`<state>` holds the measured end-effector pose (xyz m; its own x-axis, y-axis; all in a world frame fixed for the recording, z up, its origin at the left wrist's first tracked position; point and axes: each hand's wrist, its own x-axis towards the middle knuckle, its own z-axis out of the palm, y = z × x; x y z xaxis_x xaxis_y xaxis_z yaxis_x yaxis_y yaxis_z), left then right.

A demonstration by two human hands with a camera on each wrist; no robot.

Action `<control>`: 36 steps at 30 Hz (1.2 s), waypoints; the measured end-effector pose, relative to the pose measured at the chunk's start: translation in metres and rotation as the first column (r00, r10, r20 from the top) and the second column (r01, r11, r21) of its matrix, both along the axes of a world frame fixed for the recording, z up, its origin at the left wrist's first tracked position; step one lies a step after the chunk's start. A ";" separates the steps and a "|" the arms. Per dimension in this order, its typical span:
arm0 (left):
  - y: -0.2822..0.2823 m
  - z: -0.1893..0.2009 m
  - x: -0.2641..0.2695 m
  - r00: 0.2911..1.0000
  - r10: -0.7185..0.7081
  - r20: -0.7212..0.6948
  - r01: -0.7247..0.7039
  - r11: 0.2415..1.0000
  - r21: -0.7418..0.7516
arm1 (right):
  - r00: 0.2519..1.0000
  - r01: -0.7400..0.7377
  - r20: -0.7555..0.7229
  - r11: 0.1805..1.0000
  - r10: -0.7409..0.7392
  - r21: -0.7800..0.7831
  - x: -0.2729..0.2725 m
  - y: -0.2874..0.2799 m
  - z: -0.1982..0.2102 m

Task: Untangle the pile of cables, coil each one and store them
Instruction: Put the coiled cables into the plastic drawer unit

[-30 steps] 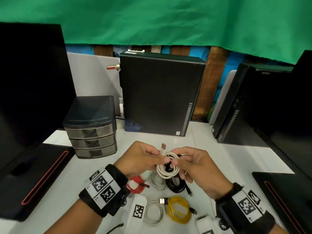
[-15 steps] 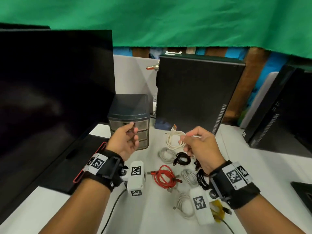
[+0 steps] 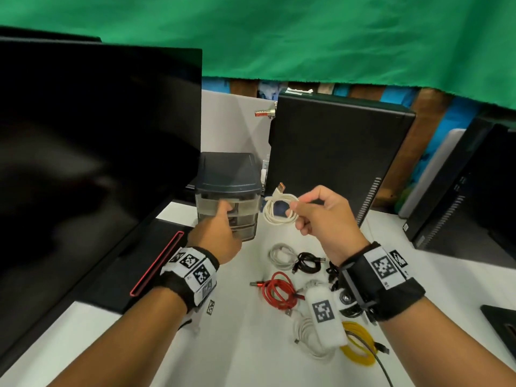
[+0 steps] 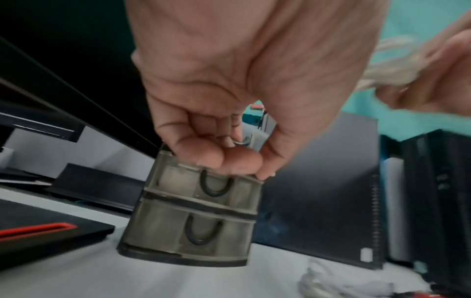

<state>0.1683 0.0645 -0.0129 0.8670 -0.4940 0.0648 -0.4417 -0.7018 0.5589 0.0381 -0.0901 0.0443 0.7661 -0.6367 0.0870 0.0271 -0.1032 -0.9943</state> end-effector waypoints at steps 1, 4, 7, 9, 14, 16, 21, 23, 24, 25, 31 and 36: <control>0.004 -0.002 -0.006 1.000 -0.011 0.019 0.011 1.000 -0.008 | 1.000 -0.005 -0.002 1.000 0.005 0.016 0.004 0.001 0.002; 0.019 -0.013 -0.030 0.998 -0.064 0.009 0.064 0.996 -0.057 | 0.998 -0.060 -0.032 0.995 0.062 0.076 0.021 0.004 0.009; 0.030 -0.017 -0.046 0.995 -0.009 0.095 0.037 0.952 -0.303 | 0.986 -0.112 -0.110 0.983 0.129 0.147 0.047 0.013 0.008; 0.032 -0.015 -0.045 0.973 0.117 0.199 -0.012 0.886 -0.464 | 0.976 -0.112 -0.163 0.976 0.143 0.187 0.064 0.021 0.006; 0.036 -0.022 -0.017 0.976 0.082 0.201 -0.046 0.984 -0.174 | 0.934 -0.112 -0.324 0.984 0.151 0.137 0.091 0.027 0.004; 0.041 -0.028 -0.011 0.983 0.047 0.178 -0.010 0.979 -0.205 | 0.920 -0.109 -0.365 0.988 0.142 0.110 0.094 0.026 0.005; 0.049 -0.031 -0.008 0.992 0.023 0.128 0.031 0.915 -0.402 | 0.848 -0.259 -0.524 0.922 0.075 -0.288 0.093 0.025 0.005; 0.047 -0.033 -0.005 0.995 0.021 0.094 0.021 0.905 -0.425 | 0.828 -0.303 -0.560 0.818 -0.029 -0.490 0.088 0.030 0.004; 0.047 -0.034 -0.005 0.997 0.011 0.077 0.024 0.898 -0.440 | 0.829 -0.305 -0.552 0.759 -0.085 -0.575 0.084 0.033 0.003; 0.046 -0.036 -0.003 0.998 -0.001 0.066 0.031 0.895 -0.445 | 0.833 -0.303 -0.535 0.696 -0.139 -0.652 0.079 0.035 0.003; 0.048 -0.044 -0.001 0.999 -0.013 0.036 0.028 0.881 -0.473 | 0.807 -0.463 -0.577 0.470 -0.127 -0.751 0.070 0.040 0.004; 0.048 -0.041 -0.002 0.998 -0.060 0.010 0.057 0.863 -0.501 | 0.773 -0.553 -0.629 0.396 -0.084 -0.733 0.090 0.049 0.008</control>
